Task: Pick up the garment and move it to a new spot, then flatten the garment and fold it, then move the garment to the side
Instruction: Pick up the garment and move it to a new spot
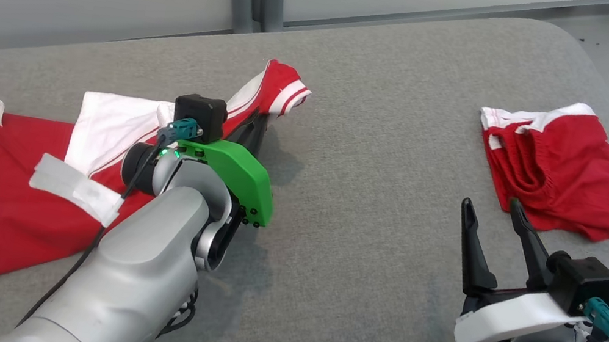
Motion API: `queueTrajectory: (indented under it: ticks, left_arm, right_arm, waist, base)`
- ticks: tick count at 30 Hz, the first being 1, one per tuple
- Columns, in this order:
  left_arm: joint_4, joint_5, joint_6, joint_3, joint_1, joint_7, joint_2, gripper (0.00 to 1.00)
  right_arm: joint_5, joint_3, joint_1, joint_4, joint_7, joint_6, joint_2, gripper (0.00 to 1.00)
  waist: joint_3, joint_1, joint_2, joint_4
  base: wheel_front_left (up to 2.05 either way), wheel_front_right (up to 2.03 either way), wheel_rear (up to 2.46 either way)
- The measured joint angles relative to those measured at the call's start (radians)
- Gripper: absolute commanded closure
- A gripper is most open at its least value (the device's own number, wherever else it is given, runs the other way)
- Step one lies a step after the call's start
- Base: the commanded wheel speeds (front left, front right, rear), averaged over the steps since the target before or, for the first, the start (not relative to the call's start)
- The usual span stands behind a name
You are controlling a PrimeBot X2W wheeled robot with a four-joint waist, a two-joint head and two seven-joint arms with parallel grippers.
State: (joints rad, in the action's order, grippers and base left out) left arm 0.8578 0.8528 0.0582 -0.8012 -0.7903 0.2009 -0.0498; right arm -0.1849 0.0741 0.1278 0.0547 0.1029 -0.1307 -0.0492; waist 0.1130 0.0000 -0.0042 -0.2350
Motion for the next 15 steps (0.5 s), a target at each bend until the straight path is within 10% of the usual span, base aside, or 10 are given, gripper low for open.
queueTrajectory:
  ticks: [4, 6, 7, 8, 15]
  left_arm:
    - [0.002, 0.08, 0.041, -0.074, -0.005, 0.004, 0.0, 1.0]
    - [0.005, 0.096, 0.056, -0.129, -0.003, 0.003, 0.0, 0.54]
    - [0.004, 0.101, 0.056, -0.16, -0.002, 0.0, 0.0, 0.11]
    - [0.001, 0.107, 0.055, -0.189, 0.0, -0.007, 0.0, 0.0]
    - [-0.035, 0.164, 0.032, -0.332, -0.002, -0.015, 0.001, 0.0]
  right_arm:
    - [-0.006, 0.019, 0.005, 0.016, 0.006, 0.0, 0.0, 0.0]
    - [-0.007, 0.028, 0.011, 0.024, 0.01, 0.0, 0.0, 0.0]
    - [-0.008, 0.031, 0.014, 0.028, 0.013, 0.0, 0.0, 0.0]
    - [-0.008, 0.032, 0.017, 0.031, 0.014, 0.0, 0.0, 0.0]
    - [-0.005, 0.015, 0.02, 0.048, 0.019, 0.0, 0.0, 0.0]
  waist:
    - [0.013, 0.0, 0.0, -0.046]
    - [0.02, 0.0, 0.0, -0.065]
    - [0.024, 0.0, 0.0, -0.073]
    - [0.028, 0.0, 0.0, -0.079]
    - [0.036, 0.0, 0.0, -0.084]
  base:
    - [0.0, 0.0, 0.0]
    - [0.0, 0.0, 0.0]
    - [0.0, 0.0, 0.0]
    - [0.0, 0.0, 0.0]
    - [0.0, 0.0, 0.0]
